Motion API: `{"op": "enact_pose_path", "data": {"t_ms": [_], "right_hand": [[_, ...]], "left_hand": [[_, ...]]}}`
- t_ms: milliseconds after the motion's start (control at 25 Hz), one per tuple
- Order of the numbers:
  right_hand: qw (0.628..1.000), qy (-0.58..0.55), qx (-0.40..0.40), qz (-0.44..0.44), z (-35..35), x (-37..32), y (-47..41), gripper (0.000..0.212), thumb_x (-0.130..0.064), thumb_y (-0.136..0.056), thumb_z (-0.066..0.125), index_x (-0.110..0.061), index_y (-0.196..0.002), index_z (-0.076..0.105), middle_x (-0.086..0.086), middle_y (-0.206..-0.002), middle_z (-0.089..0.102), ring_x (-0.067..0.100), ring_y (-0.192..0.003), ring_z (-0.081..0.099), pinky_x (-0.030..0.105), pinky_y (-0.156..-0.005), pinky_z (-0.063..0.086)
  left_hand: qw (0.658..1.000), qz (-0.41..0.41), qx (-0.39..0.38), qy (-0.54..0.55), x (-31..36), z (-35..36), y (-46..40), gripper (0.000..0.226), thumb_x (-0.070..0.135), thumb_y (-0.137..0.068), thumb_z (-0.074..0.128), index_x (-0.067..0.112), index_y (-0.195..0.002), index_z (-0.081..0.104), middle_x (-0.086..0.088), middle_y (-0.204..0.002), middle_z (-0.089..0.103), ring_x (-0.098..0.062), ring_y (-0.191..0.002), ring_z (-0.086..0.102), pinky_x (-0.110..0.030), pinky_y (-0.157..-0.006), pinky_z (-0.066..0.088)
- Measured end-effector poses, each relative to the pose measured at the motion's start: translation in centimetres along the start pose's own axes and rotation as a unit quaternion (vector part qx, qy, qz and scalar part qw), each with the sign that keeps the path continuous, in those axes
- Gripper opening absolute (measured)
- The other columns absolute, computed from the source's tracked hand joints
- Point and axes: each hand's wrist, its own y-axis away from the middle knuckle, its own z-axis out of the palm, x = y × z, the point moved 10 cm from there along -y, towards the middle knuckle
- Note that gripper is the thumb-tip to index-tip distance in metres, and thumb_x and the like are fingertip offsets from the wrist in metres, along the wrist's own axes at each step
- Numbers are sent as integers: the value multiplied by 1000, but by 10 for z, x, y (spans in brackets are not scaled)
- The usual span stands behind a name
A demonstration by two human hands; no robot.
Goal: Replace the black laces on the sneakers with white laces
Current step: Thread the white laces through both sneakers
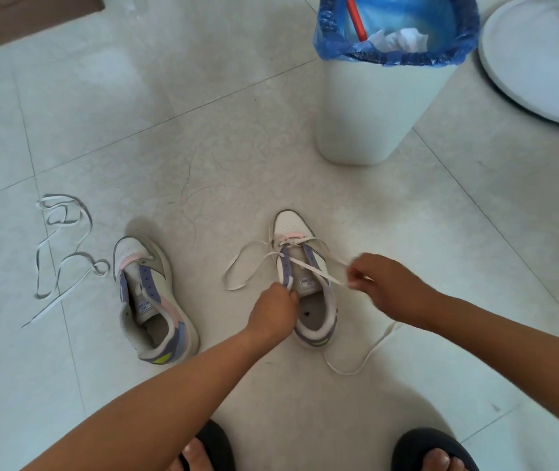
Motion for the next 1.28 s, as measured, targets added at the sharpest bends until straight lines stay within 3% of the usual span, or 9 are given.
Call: {"op": "enact_pose_path", "data": {"t_ms": [120, 280, 440, 560, 720, 920, 1080, 1160, 1280], "right_hand": [[977, 107, -163, 92, -2, 95, 74, 26, -4, -86, 57, -22, -69, 53, -7, -77, 57, 10, -75, 52, 24, -75, 41], [853, 333, -316, 250, -15, 180, 125, 18, -15, -84, 55, -31, -81, 63, -15, -84, 55, 1, -80, 53, 11, -66, 38], [967, 208, -98, 113, -7, 73, 15, 25, -39, -94, 50, -28, -116, 55, -7, -111, 56, 12, -106, 53, 25, -81, 38], [972, 234, 3, -34, 11, -39, -54, 30, -34, -96, 48, -20, -121, 54, 2, -114, 55, 22, -107, 50, 33, -80, 39], [904, 418, -51, -74, 43, -67, -86, 28, -16, -95, 47, -12, -123, 51, 8, -125, 48, 26, -115, 44, 33, -80, 35], [904, 410, -45, -110, 33, -78, -69, 29, -8, -91, 50, -12, -119, 53, 6, -123, 50, 25, -114, 45, 31, -74, 29], [903, 358, -132, -200, 29, -61, 15, 9, -11, -79, 69, -17, -83, 65, 0, -90, 62, 22, -88, 59, 30, -61, 35], [914, 332, -127, -194, 21, -45, 44, 20, -16, -68, 82, -21, -67, 62, -8, -71, 59, 15, -69, 61, 24, -51, 40], [924, 310, -178, -135, 36, -20, 53, 14, -28, -98, 46, -23, -97, 59, -8, -98, 57, 14, -97, 53, 25, -71, 36]], "left_hand": [[1000, -3, -5, -7, -7, -6, -5, 31, 23, -98, 38, -3, -104, 53, -23, -111, 60, -37, -101, 56, -30, -71, 34], [1000, -6, -14, -20, -10, -5, -8, 31, 24, -98, 36, -2, -104, 52, -22, -111, 59, -35, -100, 56, -29, -71, 34], [999, -2, -24, -45, -7, -4, -9, 28, 23, -99, 36, 0, -103, 51, -20, -108, 60, -33, -97, 57, -29, -68, 35], [998, 8, -23, -55, -5, -4, -9, 29, 25, -99, 38, 0, -105, 51, -19, -108, 61, -33, -97, 58, -30, -69, 37], [998, 10, -22, -62, -3, -3, -10, 31, 26, -99, 39, 0, -108, 52, -18, -112, 61, -33, -100, 59, -30, -71, 38], [999, 1, -23, -33, -5, -4, -10, 31, 25, -99, 38, -1, -107, 52, -19, -111, 61, -34, -99, 59, -32, -73, 40], [1000, -4, -18, -23, -5, -8, -14, 31, 23, -99, 36, -3, -108, 52, -21, -113, 60, -35, -102, 57, -30, -71, 36], [999, -4, -16, -27, -5, -10, -15, 32, 23, -99, 35, -3, -109, 52, -21, -114, 59, -35, -103, 56, -30, -72, 35], [999, -1, -22, -33, -4, -7, -14, 32, 24, -100, 35, -2, -109, 52, -21, -114, 60, -35, -103, 57, -30, -72, 36]]}}
